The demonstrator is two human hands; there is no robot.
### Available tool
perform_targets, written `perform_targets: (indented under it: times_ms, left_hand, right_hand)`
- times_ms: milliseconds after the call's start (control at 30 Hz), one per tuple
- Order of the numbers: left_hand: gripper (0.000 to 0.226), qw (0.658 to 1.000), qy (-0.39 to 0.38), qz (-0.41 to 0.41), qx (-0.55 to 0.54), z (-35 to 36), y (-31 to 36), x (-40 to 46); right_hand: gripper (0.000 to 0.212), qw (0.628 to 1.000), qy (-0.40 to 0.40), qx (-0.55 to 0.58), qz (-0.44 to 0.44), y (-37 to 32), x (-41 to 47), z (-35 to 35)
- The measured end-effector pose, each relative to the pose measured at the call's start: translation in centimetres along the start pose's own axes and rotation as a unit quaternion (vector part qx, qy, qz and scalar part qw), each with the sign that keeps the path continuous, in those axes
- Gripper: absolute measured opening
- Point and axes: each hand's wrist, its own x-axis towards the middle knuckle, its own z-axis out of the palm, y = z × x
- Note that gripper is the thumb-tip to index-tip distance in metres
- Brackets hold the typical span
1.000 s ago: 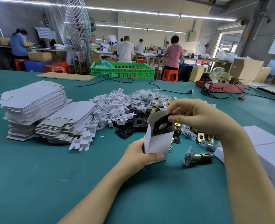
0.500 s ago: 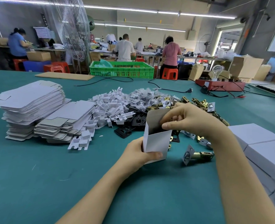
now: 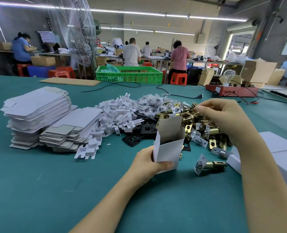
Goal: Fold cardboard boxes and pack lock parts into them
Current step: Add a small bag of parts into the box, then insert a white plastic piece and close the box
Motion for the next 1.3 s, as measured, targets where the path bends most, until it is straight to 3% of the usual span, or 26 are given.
perform_targets:
  times_ms: [233,433,533,700,900,1100,1200,1300]
  left_hand:
    - [0.033,0.999,0.036,0.014,-0.028,0.2,0.4,-0.1]
    - [0.033,0.997,0.059,0.018,-0.044,0.1,0.0,0.2]
    - [0.029,0.997,0.053,0.02,-0.051,0.0,-0.2,0.4]
    - [0.027,0.998,0.043,0.019,-0.051,-0.4,-0.8,0.7]
    - [0.027,0.997,0.047,0.028,-0.055,-0.4,-0.7,0.7]
    - [0.029,0.997,0.053,0.03,-0.049,-0.3,-0.5,0.8]
    - [0.033,0.997,0.057,0.024,-0.044,-0.3,-0.6,0.9]
    - [0.035,0.997,0.058,0.015,-0.04,-0.3,-0.5,0.8]
  right_hand:
    - [0.008,0.997,0.034,0.013,0.074,3.0,3.2,4.9]
    - [0.024,0.984,-0.027,-0.175,0.02,5.9,9.8,11.1]
    - [0.027,0.952,-0.065,-0.3,-0.014,7.6,12.7,12.9]
    - [0.035,0.861,-0.082,-0.499,-0.052,9.7,15.1,14.7]
    - [0.032,0.834,-0.105,-0.541,-0.005,10.3,15.8,15.8]
    - [0.028,0.9,-0.068,-0.43,-0.009,9.0,14.7,15.1]
    - [0.024,0.973,0.031,-0.228,0.005,7.4,13.0,13.0]
    - [0.015,0.988,0.148,-0.004,0.048,5.2,10.4,10.0]
